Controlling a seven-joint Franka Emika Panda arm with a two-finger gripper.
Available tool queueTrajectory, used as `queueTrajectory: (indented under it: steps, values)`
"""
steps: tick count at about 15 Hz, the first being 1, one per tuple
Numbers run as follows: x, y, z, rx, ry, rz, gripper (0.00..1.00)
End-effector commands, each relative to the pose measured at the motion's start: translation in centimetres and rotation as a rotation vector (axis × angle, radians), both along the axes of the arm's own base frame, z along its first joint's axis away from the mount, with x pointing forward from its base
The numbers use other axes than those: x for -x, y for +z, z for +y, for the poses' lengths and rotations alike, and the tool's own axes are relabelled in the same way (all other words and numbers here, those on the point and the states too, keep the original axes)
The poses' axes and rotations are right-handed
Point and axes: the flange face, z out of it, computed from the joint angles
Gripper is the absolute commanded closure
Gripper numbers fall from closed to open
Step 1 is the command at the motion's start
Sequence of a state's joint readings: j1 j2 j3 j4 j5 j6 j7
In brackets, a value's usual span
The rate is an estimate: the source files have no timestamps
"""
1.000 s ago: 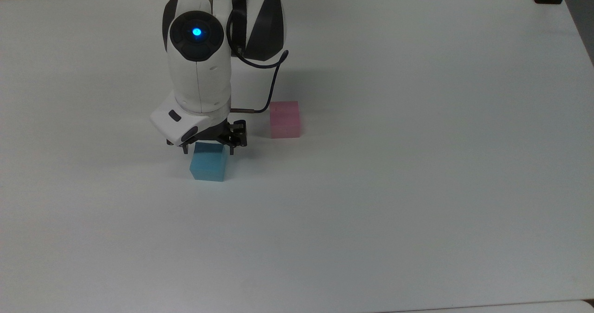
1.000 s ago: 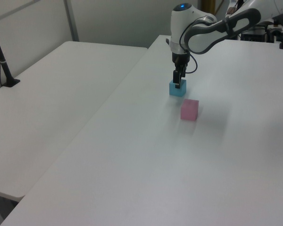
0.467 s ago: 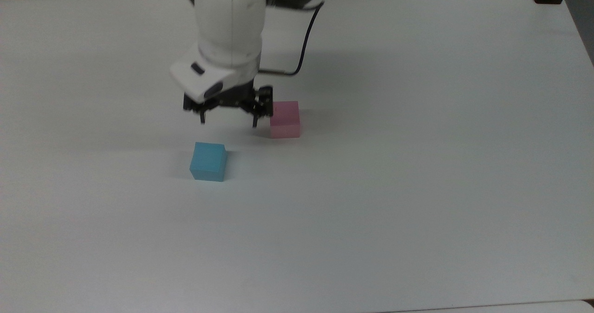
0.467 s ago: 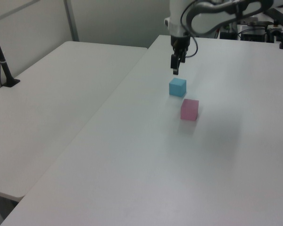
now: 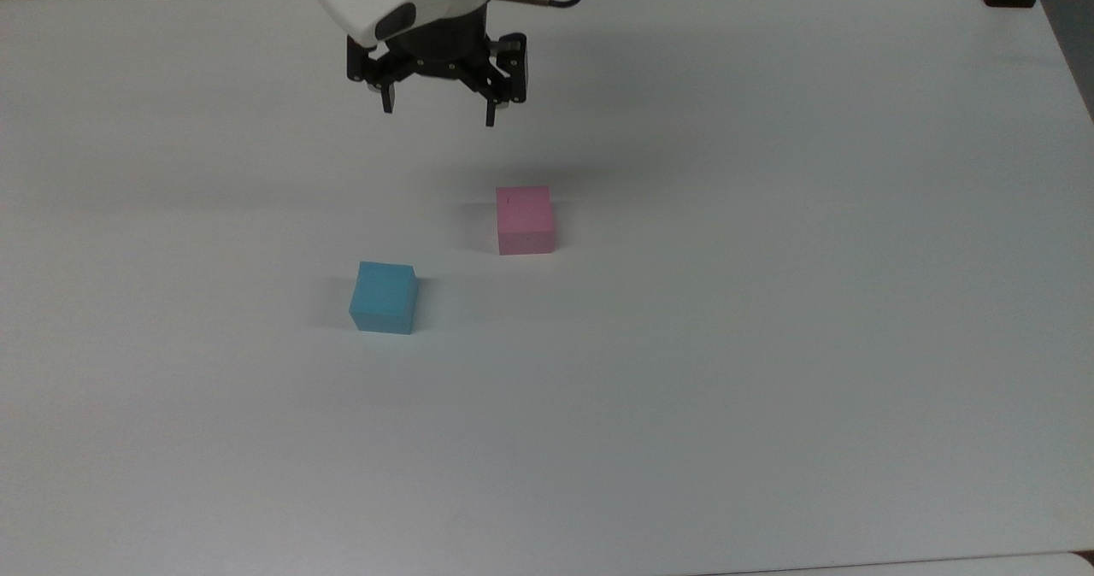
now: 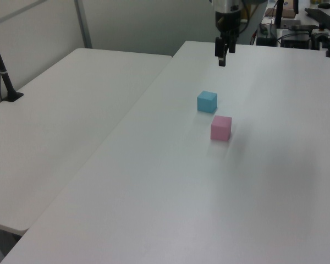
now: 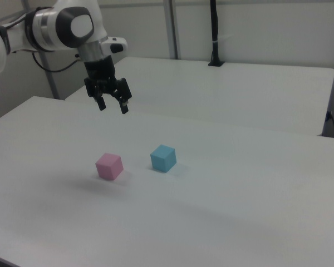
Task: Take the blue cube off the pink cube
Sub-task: 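Open the gripper to release the blue cube and raise away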
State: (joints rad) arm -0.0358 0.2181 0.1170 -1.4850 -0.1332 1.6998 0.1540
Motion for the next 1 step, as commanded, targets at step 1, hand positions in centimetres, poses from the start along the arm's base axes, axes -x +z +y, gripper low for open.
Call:
queueTrajectory:
  steps: [1]
  values:
    - [1.66, 0.44, 0.19, -0.011, -0.026, 0.014, 0.0]
